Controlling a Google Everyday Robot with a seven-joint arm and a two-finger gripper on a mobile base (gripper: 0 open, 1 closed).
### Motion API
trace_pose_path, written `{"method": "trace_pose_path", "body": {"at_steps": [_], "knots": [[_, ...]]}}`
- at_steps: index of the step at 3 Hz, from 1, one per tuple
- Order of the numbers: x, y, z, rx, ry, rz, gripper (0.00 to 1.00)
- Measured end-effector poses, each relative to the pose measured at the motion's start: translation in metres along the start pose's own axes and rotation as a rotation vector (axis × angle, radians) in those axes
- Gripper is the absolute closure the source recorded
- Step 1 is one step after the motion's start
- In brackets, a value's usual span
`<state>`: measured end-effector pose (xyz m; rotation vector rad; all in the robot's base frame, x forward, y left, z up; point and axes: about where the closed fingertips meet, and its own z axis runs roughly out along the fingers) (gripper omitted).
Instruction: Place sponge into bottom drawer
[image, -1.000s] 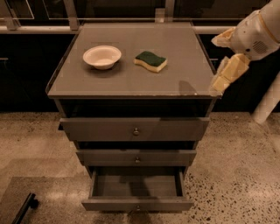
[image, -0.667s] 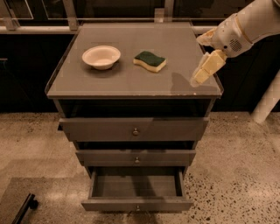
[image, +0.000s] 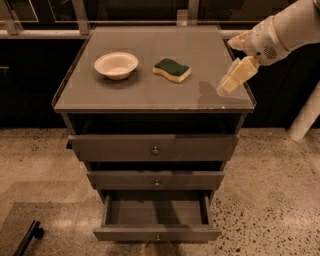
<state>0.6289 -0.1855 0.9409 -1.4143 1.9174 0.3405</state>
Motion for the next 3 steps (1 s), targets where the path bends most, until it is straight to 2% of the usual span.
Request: {"method": "trace_pose_path", "body": {"at_steps": [1,2,3], "knots": [[0.002,-0.033,0.011,0.071,-0.083,0.038,0.0],[-0.001,-0.061,0.033,0.089,-0.149,0.072,0.0],[-0.002,-0.077,0.067,0.062,-0.19,0.112,0.0]]}}
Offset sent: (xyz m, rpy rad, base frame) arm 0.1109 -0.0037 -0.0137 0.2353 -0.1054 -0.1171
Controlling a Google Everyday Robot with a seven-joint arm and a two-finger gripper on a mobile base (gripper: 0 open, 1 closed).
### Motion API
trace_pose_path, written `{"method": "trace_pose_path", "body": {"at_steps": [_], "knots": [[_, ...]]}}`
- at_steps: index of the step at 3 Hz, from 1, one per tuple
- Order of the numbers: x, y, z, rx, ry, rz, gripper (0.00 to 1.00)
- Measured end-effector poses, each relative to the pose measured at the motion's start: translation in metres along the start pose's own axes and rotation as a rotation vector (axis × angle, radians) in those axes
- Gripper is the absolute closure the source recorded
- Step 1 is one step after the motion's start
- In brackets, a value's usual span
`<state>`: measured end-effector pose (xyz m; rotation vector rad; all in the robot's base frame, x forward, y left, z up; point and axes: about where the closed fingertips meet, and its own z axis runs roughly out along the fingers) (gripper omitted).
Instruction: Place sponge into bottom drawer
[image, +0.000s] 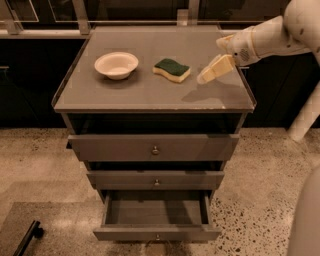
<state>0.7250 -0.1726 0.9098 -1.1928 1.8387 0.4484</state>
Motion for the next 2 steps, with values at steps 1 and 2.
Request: {"method": "trace_pose_path", "body": {"at_steps": [1,2], "knots": [[0.0046,-0.0046,0.0281,-0.04,0.019,0.018,0.0],[0.0043,-0.005,0.0296,-0.042,0.019,0.017,0.0]]}}
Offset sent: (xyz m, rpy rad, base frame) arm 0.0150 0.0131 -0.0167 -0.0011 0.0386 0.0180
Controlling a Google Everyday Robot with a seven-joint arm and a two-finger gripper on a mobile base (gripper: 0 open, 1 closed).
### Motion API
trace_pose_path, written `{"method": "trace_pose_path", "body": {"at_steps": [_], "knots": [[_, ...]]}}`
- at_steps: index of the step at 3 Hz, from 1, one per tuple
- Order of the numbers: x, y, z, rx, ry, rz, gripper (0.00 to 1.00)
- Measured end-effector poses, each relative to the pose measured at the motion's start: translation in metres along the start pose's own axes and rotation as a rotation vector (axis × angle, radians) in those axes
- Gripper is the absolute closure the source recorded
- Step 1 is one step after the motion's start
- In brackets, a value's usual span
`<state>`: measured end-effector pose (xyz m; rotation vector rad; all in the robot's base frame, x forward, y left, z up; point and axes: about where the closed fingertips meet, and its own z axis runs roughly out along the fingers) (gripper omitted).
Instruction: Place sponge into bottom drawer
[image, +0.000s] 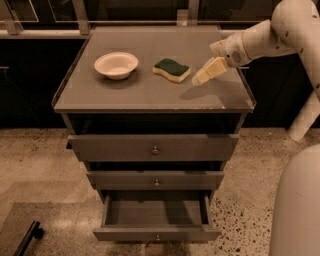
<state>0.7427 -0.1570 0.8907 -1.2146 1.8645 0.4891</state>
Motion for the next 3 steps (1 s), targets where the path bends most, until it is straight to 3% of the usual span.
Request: {"method": "trace_pose_path", "body": {"at_steps": [1,3], "knots": [[0.001,-0.005,0.0,0.026,-0.043,0.024,0.0],[0.012,-0.012,0.043,-0.001,-0.096,0.087,0.0]]}}
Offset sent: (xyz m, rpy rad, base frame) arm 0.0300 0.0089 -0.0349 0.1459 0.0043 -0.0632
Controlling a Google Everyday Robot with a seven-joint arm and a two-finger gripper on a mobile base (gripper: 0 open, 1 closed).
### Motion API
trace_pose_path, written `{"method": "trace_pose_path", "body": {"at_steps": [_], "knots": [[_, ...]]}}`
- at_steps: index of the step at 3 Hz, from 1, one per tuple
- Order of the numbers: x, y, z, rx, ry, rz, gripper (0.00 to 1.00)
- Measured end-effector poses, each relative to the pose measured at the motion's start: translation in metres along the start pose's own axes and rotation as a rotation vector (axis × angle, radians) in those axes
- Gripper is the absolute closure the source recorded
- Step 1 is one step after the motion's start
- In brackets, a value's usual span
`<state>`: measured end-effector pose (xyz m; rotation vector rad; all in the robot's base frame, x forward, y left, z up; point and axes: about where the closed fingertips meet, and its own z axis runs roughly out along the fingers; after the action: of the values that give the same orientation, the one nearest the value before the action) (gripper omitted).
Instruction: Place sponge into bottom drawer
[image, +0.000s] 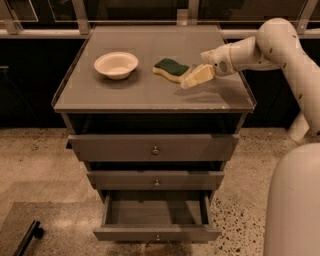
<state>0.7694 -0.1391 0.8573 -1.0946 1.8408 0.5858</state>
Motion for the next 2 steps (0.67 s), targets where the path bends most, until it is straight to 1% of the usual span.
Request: {"method": "trace_pose_path", "body": {"at_steps": [1,2], "knots": [[0.004,0.0,0.02,-0.023,-0.009,0.019,0.0],[-0.002,0.002,0.04,-0.049,-0.015,0.007,0.0]]}}
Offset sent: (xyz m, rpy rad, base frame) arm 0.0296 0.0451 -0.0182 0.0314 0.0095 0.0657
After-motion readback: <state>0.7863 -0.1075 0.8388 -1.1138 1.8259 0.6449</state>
